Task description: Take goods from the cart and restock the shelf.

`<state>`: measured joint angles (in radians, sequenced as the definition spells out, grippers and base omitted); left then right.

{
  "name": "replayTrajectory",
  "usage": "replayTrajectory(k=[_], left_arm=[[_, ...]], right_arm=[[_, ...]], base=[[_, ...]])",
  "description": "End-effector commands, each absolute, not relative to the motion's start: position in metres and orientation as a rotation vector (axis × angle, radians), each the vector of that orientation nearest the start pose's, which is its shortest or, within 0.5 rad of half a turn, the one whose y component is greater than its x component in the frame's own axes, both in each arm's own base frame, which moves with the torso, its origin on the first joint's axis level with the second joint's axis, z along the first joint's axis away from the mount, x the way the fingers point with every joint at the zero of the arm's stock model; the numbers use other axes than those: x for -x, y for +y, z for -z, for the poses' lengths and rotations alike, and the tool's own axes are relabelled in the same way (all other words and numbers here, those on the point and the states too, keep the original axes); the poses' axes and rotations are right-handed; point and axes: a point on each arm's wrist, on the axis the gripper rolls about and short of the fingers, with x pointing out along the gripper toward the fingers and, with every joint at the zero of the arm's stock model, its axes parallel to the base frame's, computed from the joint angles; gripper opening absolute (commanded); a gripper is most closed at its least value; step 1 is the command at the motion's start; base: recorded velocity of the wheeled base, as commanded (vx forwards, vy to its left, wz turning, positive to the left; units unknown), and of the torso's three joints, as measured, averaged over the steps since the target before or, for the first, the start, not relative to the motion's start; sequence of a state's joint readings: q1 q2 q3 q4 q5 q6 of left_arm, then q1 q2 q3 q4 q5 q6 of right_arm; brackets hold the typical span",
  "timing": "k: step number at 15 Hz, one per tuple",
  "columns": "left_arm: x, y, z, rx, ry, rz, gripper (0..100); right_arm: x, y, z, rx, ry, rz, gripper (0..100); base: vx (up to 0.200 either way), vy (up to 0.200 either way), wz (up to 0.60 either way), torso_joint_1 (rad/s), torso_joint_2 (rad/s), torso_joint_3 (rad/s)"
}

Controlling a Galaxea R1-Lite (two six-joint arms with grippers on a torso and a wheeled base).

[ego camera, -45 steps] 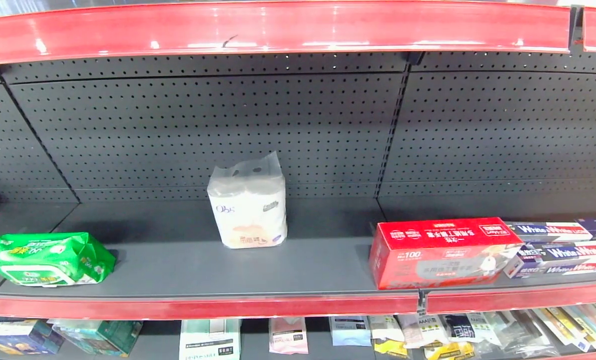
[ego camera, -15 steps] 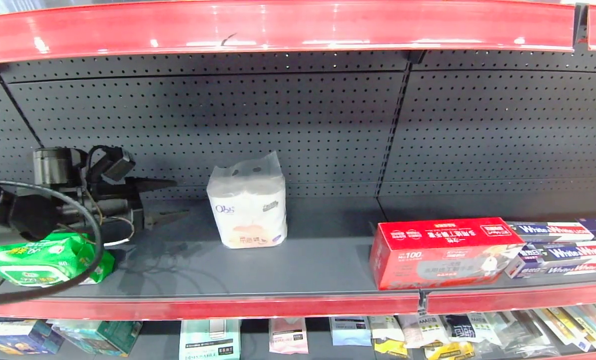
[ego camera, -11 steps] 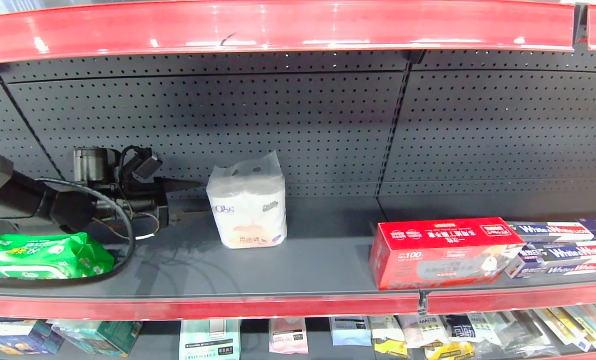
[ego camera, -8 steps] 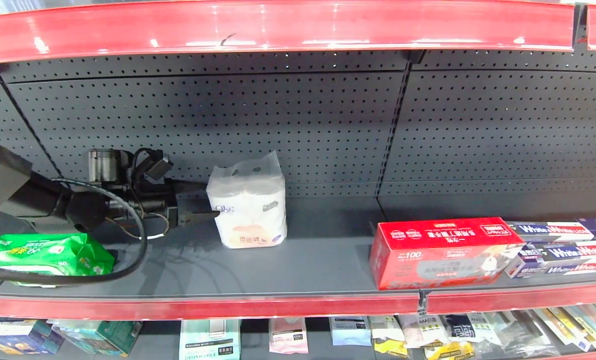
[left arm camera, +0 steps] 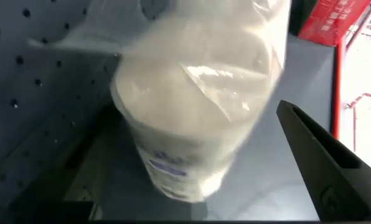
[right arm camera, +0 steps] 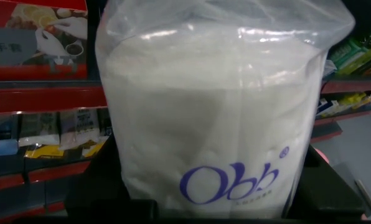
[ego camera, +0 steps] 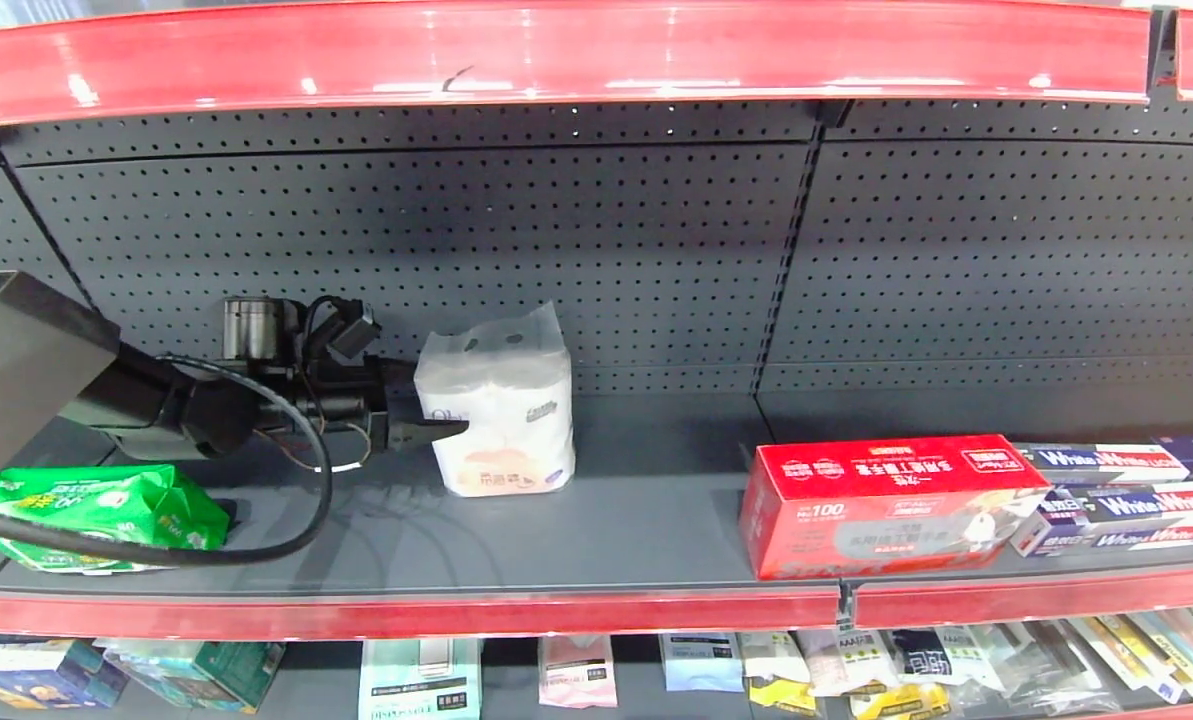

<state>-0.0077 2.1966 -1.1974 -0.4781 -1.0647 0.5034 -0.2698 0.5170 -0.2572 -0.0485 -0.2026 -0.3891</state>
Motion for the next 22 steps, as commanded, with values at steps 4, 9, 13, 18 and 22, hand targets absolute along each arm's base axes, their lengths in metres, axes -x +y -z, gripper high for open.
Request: replayTrajectory(k=[4,9,13,18,22], left_arm=[[-0.422,-0.040,-0.086,-0.173,0.183,1.182,100],[-0.431,-0.048,-0.078,-0.178,0.182,1.194,100],[-0.433,-0.052,-0.079,-0.182,0.179,1.200,100],[-0.432,-0.057,-0.079,-0.167,0.192,1.213,100],[-0.431,-0.060,-0.078,-0.168,0.190,1.220,0]], right_arm=[[-0.025,-0.012,-0.155,0.374,0.304,0.423,0],[-0.025,-0.012,-0.155,0.374,0.304,0.423,0],[-0.025,-0.012,-0.155,0.374,0.304,0.423,0],[-0.025,-0.012,-0.155,0.374,0.304,0.423,0],[-0.026,-0.012,-0.155,0.373,0.307,0.422,0]], base=[[0.000,0.000,0.00,0.000,0.00,0.000],[0.000,0.000,0.00,0.000,0.00,0.000],[0.000,0.000,0.00,0.000,0.00,0.000],[0.000,0.000,0.00,0.000,0.00,0.000],[0.000,0.000,0.00,0.000,0.00,0.000]])
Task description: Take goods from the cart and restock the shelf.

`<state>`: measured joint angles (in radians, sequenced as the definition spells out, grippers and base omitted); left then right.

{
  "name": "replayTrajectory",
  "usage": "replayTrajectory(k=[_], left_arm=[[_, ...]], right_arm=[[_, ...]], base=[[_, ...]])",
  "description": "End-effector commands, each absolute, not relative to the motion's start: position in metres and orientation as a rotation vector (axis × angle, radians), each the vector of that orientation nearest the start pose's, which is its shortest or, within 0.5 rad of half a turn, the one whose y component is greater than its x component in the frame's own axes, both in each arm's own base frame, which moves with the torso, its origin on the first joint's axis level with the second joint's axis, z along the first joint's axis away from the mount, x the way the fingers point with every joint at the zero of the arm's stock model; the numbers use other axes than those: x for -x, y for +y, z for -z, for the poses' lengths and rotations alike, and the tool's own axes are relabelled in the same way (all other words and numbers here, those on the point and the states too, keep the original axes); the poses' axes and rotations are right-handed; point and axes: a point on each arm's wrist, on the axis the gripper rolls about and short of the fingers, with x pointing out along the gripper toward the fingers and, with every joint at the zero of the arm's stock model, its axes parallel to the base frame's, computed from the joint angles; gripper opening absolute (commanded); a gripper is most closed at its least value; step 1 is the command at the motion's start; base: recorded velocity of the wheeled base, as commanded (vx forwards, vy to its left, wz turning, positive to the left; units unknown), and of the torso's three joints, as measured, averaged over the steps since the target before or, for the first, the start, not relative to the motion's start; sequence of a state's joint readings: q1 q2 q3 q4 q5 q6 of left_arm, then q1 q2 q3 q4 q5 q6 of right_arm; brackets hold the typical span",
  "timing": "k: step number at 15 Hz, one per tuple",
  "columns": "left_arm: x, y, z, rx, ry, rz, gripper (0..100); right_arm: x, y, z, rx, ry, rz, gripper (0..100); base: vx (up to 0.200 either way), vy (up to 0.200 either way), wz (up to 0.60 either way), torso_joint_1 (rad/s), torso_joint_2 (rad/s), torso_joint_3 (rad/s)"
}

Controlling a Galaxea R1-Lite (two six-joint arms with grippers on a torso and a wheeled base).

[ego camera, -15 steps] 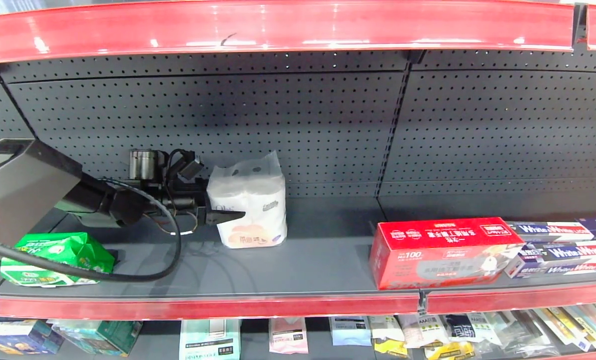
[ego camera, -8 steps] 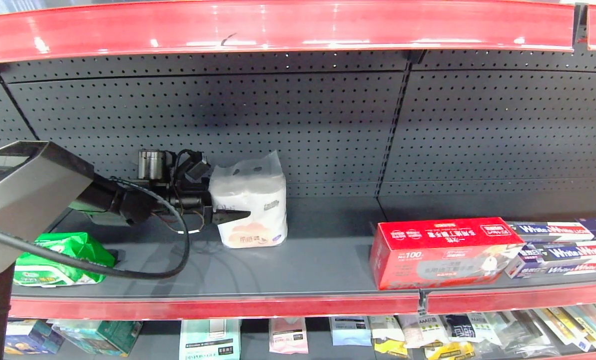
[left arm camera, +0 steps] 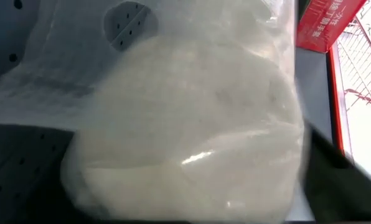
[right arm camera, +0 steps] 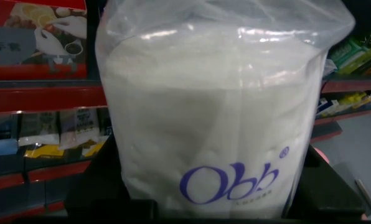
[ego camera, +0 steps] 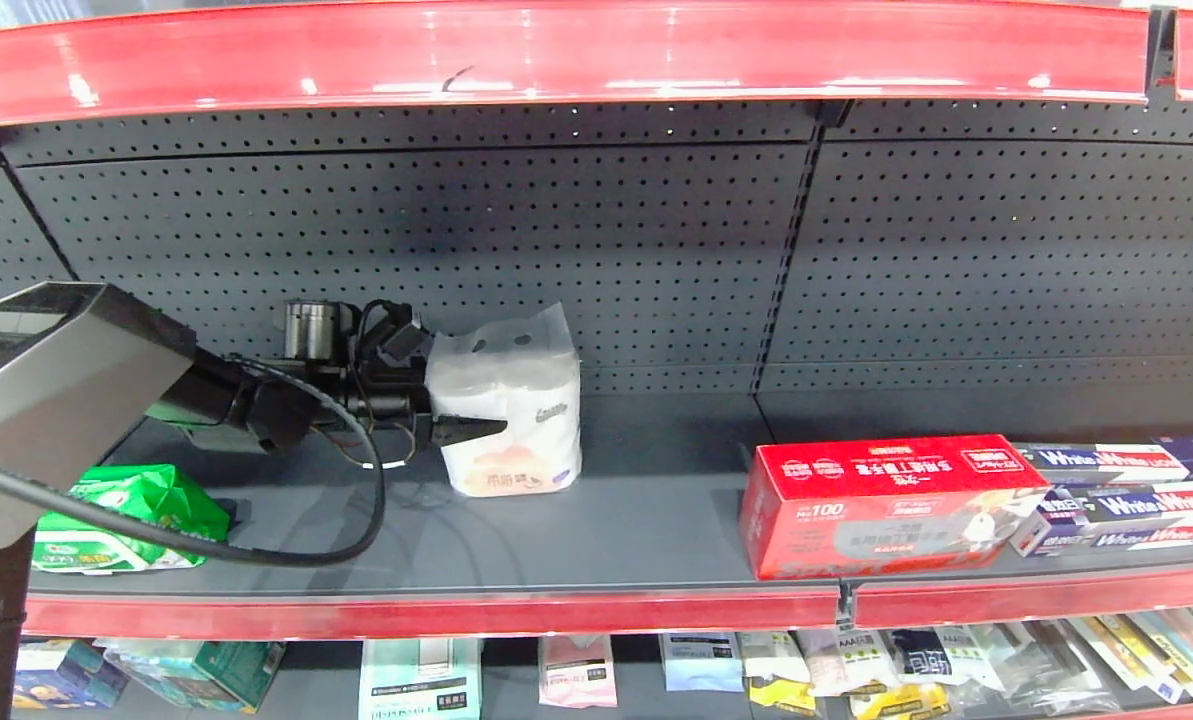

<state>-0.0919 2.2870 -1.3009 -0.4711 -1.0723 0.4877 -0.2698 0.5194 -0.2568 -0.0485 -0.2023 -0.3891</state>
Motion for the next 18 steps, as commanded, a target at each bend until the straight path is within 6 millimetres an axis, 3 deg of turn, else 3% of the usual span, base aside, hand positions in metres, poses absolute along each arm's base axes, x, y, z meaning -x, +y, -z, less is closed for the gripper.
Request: replayTrajectory(k=[1,6,11,12,13,18], left_arm=[[-0.431,-0.061,-0.078,-0.164,0.197,1.221,0],[-0.427,-0.060,-0.078,-0.162,0.197,1.227,0],[-0.388,-0.040,-0.096,-0.130,0.195,1.243,0],[-0.388,-0.040,-0.096,-0.130,0.195,1.243,0],[-0.370,-0.030,-0.099,-0.118,0.192,1.251,0],[-0.343,-0.017,-0.074,-0.173,0.170,1.281,0]], right_arm=[[-0.025,-0.012,-0.155,0.374,0.305,0.422,0],[-0.026,-0.012,-0.154,0.373,0.309,0.422,0],[-0.025,-0.012,-0.155,0.373,0.305,0.421,0],[-0.025,-0.012,-0.155,0.373,0.305,0.421,0],[-0.026,-0.012,-0.155,0.373,0.307,0.420,0],[-0.026,-0.012,-0.155,0.374,0.304,0.423,0]], base=[[0.000,0.000,0.00,0.000,0.00,0.000],[0.000,0.000,0.00,0.000,0.00,0.000],[0.000,0.000,0.00,0.000,0.00,0.000],[0.000,0.000,0.00,0.000,0.00,0.000],[0.000,0.000,0.00,0.000,0.00,0.000],[0.000,0.000,0.00,0.000,0.00,0.000]])
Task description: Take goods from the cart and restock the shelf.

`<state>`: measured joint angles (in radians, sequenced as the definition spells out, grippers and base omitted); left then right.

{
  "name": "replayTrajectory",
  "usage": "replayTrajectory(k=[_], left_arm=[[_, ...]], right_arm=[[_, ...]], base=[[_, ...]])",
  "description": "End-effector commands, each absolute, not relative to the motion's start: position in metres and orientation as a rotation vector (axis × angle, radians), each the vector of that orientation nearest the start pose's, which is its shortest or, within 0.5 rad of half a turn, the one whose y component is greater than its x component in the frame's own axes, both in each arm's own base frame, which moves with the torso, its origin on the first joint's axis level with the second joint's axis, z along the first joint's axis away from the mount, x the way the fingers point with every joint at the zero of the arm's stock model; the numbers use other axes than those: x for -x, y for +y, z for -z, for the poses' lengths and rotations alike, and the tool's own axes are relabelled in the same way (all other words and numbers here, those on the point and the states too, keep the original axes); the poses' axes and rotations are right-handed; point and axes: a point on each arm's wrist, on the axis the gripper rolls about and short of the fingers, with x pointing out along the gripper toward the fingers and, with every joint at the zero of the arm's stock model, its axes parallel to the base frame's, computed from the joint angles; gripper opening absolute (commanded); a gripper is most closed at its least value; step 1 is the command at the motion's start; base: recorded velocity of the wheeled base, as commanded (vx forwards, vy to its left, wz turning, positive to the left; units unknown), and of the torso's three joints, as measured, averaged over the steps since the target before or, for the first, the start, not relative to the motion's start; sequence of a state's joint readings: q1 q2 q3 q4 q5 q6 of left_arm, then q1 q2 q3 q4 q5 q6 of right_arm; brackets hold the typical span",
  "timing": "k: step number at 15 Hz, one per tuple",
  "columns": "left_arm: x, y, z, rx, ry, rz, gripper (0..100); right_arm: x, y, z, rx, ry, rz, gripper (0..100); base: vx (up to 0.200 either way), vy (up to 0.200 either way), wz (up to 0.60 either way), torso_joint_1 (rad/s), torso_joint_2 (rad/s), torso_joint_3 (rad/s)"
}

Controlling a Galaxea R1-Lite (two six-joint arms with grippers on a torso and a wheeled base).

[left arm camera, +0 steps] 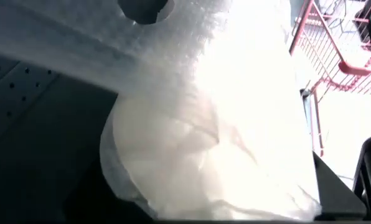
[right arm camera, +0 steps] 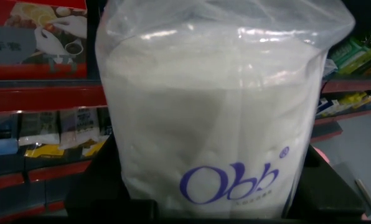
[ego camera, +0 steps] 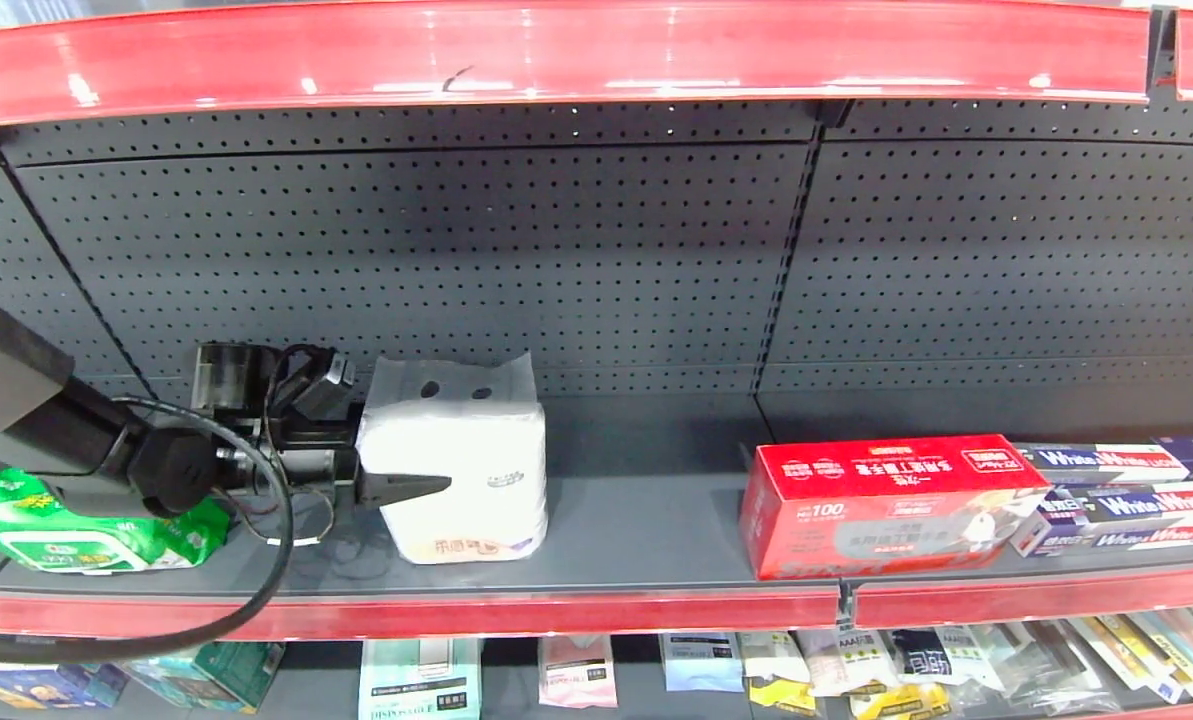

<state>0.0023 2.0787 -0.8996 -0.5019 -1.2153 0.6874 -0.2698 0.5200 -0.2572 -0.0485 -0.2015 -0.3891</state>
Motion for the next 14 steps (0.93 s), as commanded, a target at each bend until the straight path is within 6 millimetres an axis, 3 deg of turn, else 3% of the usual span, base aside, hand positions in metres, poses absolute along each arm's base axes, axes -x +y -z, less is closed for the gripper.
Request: replayTrajectory(k=[1,14], left_arm=[[-0.3401,-0.0139,-0.0704,-0.175,0.162,1.287,0],[-0.3307,-0.0069,-0.0678,-0.162,0.139,1.309,0]], right_arm=[[-0.0257,-0.0118,-0.1555,0.374,0.304,0.423,0],[-0.0269,-0.0121,-0.1558,0.379,0.310,0.419,0]], base=[[0.000,0.000,0.00,0.000,0.00,0.000],[0.000,0.000,0.00,0.000,0.00,0.000]])
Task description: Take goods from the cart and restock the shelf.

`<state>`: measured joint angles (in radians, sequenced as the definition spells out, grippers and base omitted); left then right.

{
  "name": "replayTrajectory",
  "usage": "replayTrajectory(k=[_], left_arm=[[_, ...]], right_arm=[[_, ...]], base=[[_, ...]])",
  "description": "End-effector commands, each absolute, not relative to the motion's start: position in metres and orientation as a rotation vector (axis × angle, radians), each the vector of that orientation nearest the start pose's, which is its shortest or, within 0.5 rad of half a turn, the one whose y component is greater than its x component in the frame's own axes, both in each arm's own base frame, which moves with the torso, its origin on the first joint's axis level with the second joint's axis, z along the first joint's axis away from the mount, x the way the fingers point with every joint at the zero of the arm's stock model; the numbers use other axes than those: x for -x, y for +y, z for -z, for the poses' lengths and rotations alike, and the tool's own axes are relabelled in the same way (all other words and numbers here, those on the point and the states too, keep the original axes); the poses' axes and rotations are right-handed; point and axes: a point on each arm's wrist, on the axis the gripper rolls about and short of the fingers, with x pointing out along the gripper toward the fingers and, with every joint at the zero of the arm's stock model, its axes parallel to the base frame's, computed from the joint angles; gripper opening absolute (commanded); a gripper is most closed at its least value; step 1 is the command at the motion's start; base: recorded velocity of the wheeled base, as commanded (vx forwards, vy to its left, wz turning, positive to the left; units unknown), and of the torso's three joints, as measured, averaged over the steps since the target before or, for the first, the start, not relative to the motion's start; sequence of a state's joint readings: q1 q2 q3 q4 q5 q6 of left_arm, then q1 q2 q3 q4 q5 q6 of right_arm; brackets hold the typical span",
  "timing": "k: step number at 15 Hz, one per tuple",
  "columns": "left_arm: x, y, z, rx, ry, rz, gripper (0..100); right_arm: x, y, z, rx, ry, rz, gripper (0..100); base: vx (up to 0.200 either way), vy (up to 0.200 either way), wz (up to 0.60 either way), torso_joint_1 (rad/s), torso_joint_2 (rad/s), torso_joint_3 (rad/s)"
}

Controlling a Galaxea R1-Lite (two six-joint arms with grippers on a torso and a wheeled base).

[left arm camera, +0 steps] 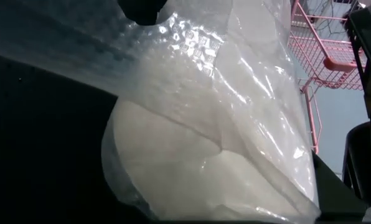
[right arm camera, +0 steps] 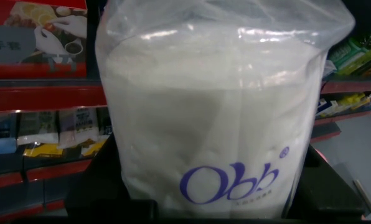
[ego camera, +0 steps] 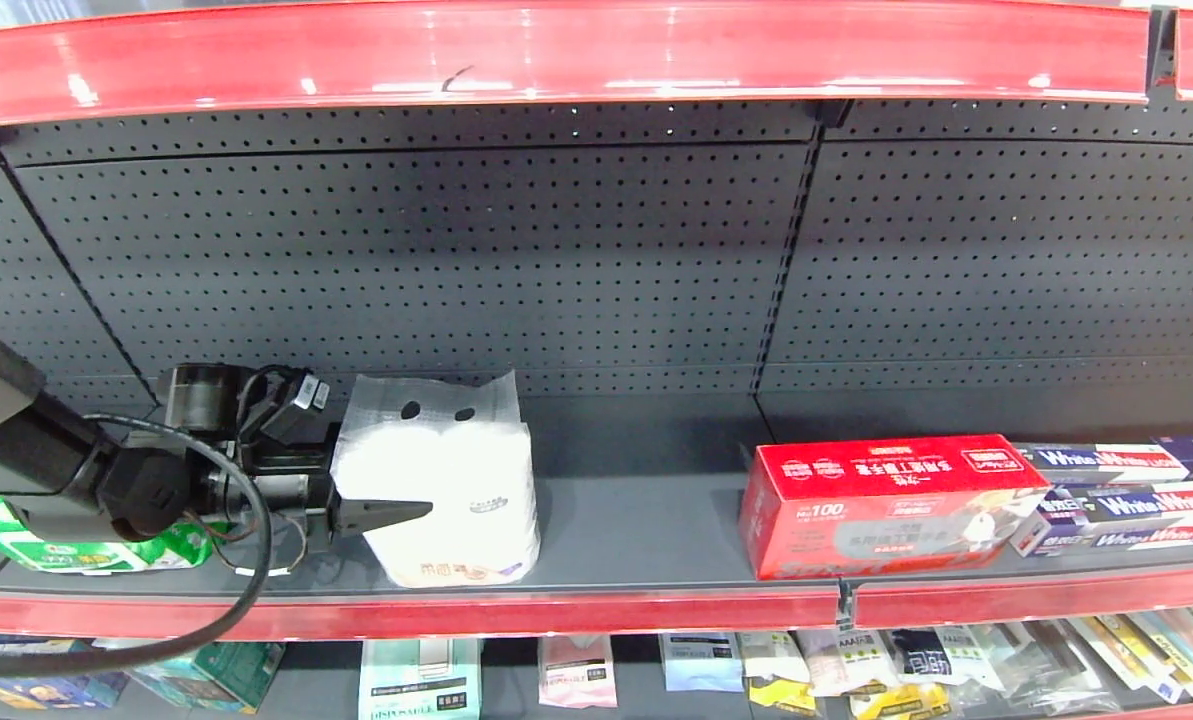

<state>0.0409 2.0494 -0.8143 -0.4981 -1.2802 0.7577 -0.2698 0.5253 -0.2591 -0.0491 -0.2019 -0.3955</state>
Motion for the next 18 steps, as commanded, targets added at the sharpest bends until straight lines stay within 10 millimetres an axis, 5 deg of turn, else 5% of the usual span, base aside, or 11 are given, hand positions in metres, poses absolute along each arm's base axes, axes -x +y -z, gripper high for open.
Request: replayTrajectory(k=[1,18], left_arm=[[-0.3282,-0.0060,-0.0655,-0.157,0.146,1.307,0],[-0.3229,-0.0008,-0.0601,-0.172,0.136,1.303,0]], right_arm=[[-0.0268,-0.0121,-0.1557,0.379,0.311,0.420,0],[-0.0271,-0.0122,-0.1556,0.382,0.314,0.420,0]], base=[[0.000,0.000,0.00,0.000,0.00,0.000],[0.000,0.000,0.00,0.000,0.00,0.000]])
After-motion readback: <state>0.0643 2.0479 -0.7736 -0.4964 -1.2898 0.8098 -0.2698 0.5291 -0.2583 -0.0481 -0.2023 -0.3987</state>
